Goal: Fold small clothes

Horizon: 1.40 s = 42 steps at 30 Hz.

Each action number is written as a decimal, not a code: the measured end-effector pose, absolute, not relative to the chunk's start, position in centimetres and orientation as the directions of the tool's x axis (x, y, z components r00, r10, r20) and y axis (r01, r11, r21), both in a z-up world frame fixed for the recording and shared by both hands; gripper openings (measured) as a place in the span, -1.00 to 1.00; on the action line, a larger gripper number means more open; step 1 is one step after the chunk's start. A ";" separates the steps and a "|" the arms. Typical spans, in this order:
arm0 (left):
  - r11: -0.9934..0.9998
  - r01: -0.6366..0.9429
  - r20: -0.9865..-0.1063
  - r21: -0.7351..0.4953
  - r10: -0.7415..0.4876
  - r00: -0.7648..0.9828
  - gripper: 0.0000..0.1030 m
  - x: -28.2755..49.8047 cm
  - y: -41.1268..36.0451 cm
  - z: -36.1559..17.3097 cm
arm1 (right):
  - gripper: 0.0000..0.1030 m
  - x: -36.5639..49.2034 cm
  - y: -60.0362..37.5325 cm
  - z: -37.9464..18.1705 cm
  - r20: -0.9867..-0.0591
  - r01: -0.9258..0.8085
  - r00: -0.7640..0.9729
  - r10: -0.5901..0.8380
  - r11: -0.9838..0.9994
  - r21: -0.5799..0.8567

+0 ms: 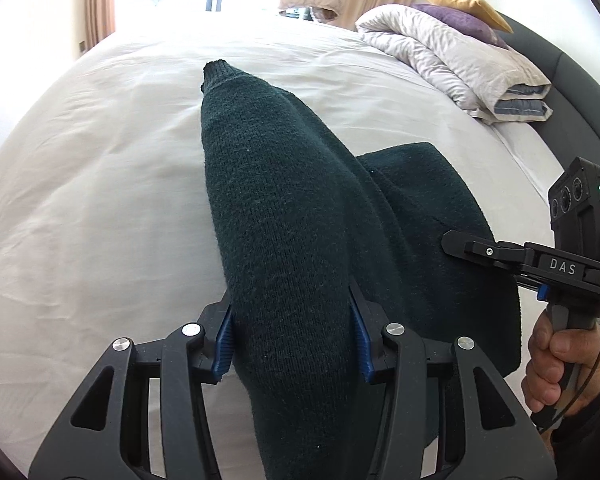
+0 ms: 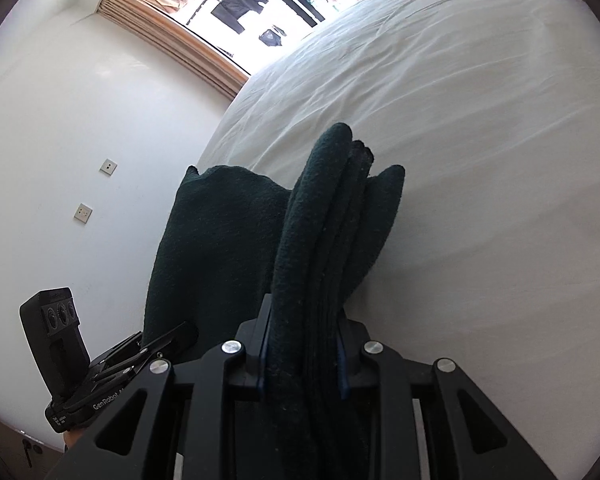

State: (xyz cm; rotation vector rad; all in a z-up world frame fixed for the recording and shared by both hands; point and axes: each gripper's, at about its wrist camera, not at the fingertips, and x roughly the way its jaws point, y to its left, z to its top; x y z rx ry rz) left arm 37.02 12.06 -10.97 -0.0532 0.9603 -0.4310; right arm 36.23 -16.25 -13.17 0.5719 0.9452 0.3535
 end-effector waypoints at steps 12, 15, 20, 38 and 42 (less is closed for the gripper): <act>0.934 0.285 -0.755 -0.215 -0.345 0.558 0.39 36.6 16.7 -14.6 | 0.06 33.9 -16.6 -17.3 -0.669 0.071 0.566 0.481 0.780 0.621; 0.937 0.255 -0.745 -0.239 -0.345 0.571 0.39 35.3 18.0 -14.5 | 0.16 31.7 -16.6 -15.0 -0.682 0.060 0.604 0.412 0.830 0.554; 0.976 0.209 -0.711 -0.066 -0.193 0.676 0.41 31.2 17.5 -10.8 | 0.31 25.1 -14.9 -10.4 -0.655 0.001 0.700 0.283 0.918 0.398; 1.000 0.013 -0.539 0.008 -0.007 0.842 1.00 12.4 20.1 -1.4 | 1.00 8.4 -6.3 -0.2 -0.439 -0.011 0.895 0.077 0.989 0.150; 1.000 -0.014 -0.535 0.011 0.018 0.844 1.00 11.0 20.9 -0.5 | 1.00 7.5 -5.1 0.2 -0.455 -0.038 0.886 0.089 0.992 0.119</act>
